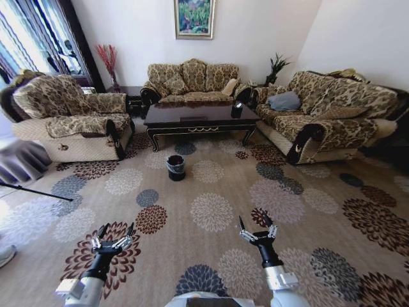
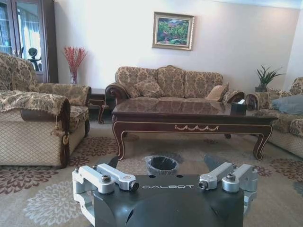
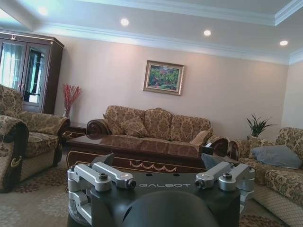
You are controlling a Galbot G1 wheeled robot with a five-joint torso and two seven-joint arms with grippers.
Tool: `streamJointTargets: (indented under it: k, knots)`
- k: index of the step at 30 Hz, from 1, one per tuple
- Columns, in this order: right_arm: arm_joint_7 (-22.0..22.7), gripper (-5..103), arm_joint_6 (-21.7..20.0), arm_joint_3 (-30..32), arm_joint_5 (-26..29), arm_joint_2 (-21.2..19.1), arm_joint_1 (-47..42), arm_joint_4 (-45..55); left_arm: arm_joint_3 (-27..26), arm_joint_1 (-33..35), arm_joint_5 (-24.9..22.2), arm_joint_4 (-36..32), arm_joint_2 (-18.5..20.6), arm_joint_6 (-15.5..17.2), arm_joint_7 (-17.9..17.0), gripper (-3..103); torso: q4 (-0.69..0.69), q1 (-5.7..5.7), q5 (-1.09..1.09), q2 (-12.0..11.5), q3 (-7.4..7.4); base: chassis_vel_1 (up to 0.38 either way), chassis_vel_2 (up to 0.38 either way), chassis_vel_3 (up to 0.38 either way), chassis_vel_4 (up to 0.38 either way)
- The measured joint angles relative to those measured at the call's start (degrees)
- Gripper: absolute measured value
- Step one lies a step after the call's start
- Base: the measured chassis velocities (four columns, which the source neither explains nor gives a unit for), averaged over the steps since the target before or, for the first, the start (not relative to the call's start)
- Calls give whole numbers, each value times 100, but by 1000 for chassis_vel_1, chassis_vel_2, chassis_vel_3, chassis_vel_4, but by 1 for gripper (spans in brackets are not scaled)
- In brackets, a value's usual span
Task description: Move to the front of the table and pick up the trash from the floor, then place it into the trash bin.
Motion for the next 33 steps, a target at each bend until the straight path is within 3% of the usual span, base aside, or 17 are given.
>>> streamJointTargets:
  k: [12, 33]
  knots:
    - [0, 100, 0, 0, 0, 0, 0, 0, 0, 0, 0, 0, 0, 0, 0, 100, 0, 165, 0, 357, 191, 0, 0, 0, 0]
    - [0, 100, 0, 0, 0, 0, 0, 0, 0, 0, 0, 0, 0, 0, 0, 100, 0, 164, 0, 358, 196, 0, 0, 0, 0]
